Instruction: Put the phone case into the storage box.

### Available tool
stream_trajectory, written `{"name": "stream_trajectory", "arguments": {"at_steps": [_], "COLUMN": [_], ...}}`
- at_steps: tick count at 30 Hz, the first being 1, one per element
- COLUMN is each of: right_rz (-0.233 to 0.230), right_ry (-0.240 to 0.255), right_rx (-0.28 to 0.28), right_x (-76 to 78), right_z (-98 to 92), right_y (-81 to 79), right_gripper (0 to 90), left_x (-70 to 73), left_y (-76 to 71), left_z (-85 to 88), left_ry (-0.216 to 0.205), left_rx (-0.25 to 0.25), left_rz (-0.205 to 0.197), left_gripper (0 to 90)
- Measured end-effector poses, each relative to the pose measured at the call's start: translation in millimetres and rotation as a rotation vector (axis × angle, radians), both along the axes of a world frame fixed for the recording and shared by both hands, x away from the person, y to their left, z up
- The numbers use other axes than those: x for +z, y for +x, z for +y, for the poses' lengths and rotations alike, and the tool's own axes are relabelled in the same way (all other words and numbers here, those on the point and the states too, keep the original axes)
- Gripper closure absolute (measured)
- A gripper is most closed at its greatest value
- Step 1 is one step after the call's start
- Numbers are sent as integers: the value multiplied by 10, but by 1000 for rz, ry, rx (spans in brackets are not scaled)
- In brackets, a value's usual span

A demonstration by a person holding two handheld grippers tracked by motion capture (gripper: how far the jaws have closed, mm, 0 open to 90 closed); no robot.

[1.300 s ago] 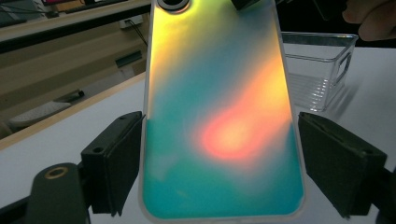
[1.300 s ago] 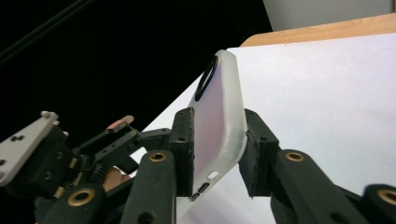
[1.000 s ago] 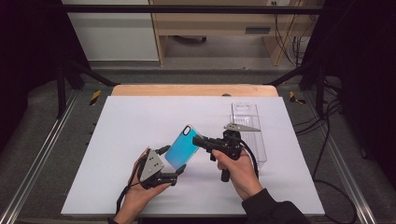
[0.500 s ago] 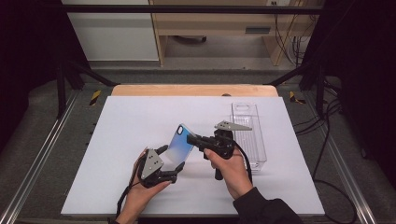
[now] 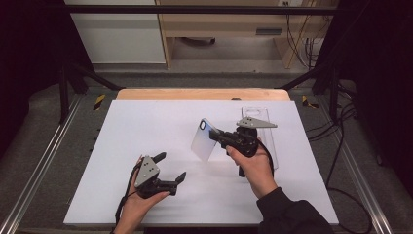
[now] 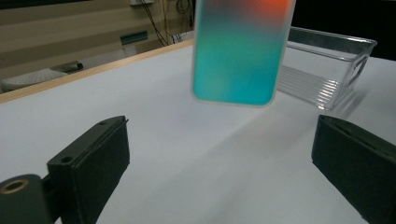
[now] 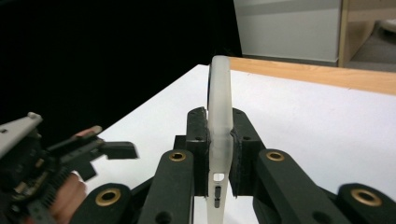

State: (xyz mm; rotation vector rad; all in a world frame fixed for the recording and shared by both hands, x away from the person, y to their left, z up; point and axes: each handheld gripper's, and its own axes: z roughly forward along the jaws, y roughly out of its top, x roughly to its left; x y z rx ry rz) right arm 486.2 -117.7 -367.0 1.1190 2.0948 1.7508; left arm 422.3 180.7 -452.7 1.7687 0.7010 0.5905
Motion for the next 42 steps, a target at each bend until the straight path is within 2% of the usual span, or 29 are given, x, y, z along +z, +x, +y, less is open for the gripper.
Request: {"name": "stream_trajectory", "arguments": {"at_steps": [6,10,17,23,27,31,37,42], "right_rz": [-29,-53,-87,-102,-117,-139,-172,-205], "right_ry": [-26,-43,-74,-101,-99,-97,-95,-89], "right_rx": [-1,2,7,-1,-5,-17,-45,-79], "right_x": [62,111,198,293,358,441,525,610], "right_z": [-85,-143,-256,-359,-415,-481,-616,-762], "right_y": [40,78,158,238,265,279,302,321], "right_gripper": [810,810,810,810,810,810,810,810], "left_x": [27,32,16,12,-18,-6,-29,-51], "left_y": [-54,-84,-99,-144,-215,-287,-225,-195], "left_z": [264,475,803,1037,1145,1214,1217,1220], "left_ry": [-41,-79,-116,-141,-150,-155,-141,-138], "left_rx": [48,99,187,237,268,279,273,293], "left_rz": [-7,-14,-21,-39,-25,-45,-47,-47], "left_gripper": [35,34,34,31,31,31,31,10]}}
